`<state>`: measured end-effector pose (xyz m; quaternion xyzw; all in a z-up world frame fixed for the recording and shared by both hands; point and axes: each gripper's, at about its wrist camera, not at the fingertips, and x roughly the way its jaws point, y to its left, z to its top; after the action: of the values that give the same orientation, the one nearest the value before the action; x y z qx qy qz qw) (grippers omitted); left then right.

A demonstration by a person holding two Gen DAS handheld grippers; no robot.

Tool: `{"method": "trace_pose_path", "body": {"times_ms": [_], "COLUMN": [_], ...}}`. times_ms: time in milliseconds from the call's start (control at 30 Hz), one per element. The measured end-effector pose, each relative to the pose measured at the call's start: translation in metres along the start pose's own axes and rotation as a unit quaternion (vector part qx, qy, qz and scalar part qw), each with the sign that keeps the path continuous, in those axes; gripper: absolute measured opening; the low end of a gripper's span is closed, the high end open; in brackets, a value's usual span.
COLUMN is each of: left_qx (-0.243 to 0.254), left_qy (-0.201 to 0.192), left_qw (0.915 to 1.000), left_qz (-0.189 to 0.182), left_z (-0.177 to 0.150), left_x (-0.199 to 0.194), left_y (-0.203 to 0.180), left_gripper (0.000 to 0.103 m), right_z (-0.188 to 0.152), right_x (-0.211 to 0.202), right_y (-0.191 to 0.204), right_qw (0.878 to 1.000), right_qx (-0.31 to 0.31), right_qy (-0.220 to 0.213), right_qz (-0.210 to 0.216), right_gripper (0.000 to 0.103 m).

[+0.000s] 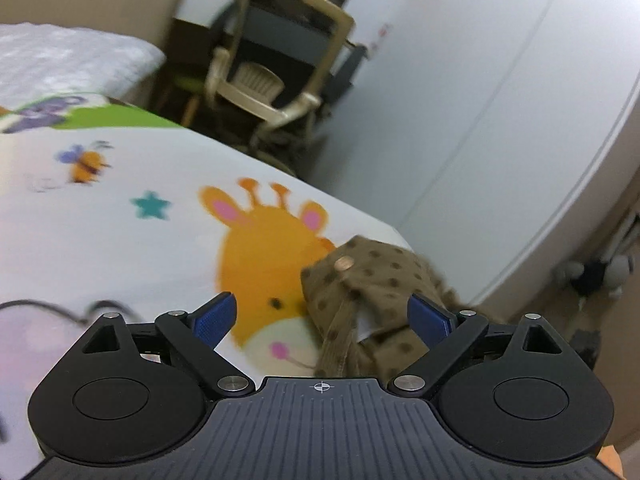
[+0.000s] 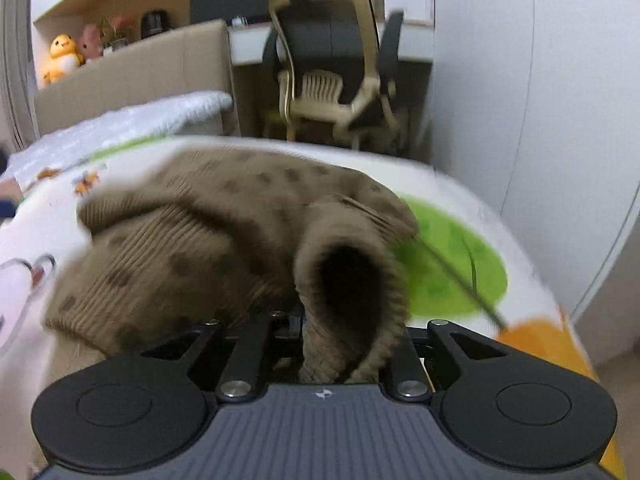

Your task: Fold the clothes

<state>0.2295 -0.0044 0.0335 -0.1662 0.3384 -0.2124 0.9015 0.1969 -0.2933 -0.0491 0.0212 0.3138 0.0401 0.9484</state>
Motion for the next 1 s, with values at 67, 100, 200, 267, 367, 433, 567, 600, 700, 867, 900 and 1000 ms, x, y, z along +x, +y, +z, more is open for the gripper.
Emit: {"method": "trace_pose_path", "body": {"times_ms": [67,100,200,267,367,433,567,600,700,867,900,1000], "left_qx": [0.013,0.020,0.018,0.014,-0.007,-0.024,-0.029,-0.031,-0.027,-0.009,-0.008,-0.012], "left_qy": [0.014,0.021,0.057,0.074,0.089,0.097,0.083,0.081,0.081,0.077,0.075,0.070], "left_qw": [0.9998,0.9996,0.9980,0.9960,0.9927,0.9897,0.9914,0.9910,0.9902,0.9929,0.9930,0.9917], "left_qz": [-0.004,-0.005,-0.023,-0.048,-0.081,-0.102,-0.097,-0.103,-0.110,-0.090,-0.091,-0.108], "left_z": [0.000,0.000,-0.007,-0.017,-0.029,-0.035,-0.037,-0.037,-0.034,-0.038,-0.037,-0.036], "left_x": [0.020,0.030,0.053,0.055,0.056,0.056,0.055,0.054,0.055,0.049,0.045,0.031], "left_y": [-0.010,-0.015,-0.022,-0.020,-0.015,-0.012,-0.014,-0.015,-0.021,-0.030,-0.030,-0.030], "left_gripper": [0.096,0.096,0.096,0.096,0.096,0.090,0.074,0.074,0.060,0.006,0.005,0.004], "right_z": [-0.005,-0.005,-0.005,-0.001,0.008,0.009,0.010,0.008,-0.001,-0.016,-0.019,-0.020], "right_x": [-0.004,-0.007,-0.016,-0.024,-0.034,-0.046,-0.070,-0.074,-0.083,-0.093,-0.093,-0.085], "right_y": [-0.007,-0.009,-0.012,-0.017,-0.022,-0.020,-0.017,-0.011,0.013,0.052,0.062,0.088], "right_qw": [1.000,1.000,1.000,0.999,0.996,0.994,0.989,0.986,0.977,0.954,0.948,0.932], "right_qx": [-0.001,-0.003,-0.013,-0.021,-0.033,-0.048,-0.081,-0.101,-0.164,-0.256,-0.280,-0.328], "right_qy": [-0.002,-0.005,-0.021,-0.043,-0.078,-0.095,-0.126,-0.128,-0.132,-0.133,-0.135,-0.141], "right_qz": [0.010,0.015,0.013,0.002,-0.011,-0.004,0.012,0.021,0.040,0.077,0.075,0.065], "right_gripper": [0.017,0.018,0.038,0.061,0.062,0.062,0.062,0.062,0.063,0.063,0.063,0.063]}}
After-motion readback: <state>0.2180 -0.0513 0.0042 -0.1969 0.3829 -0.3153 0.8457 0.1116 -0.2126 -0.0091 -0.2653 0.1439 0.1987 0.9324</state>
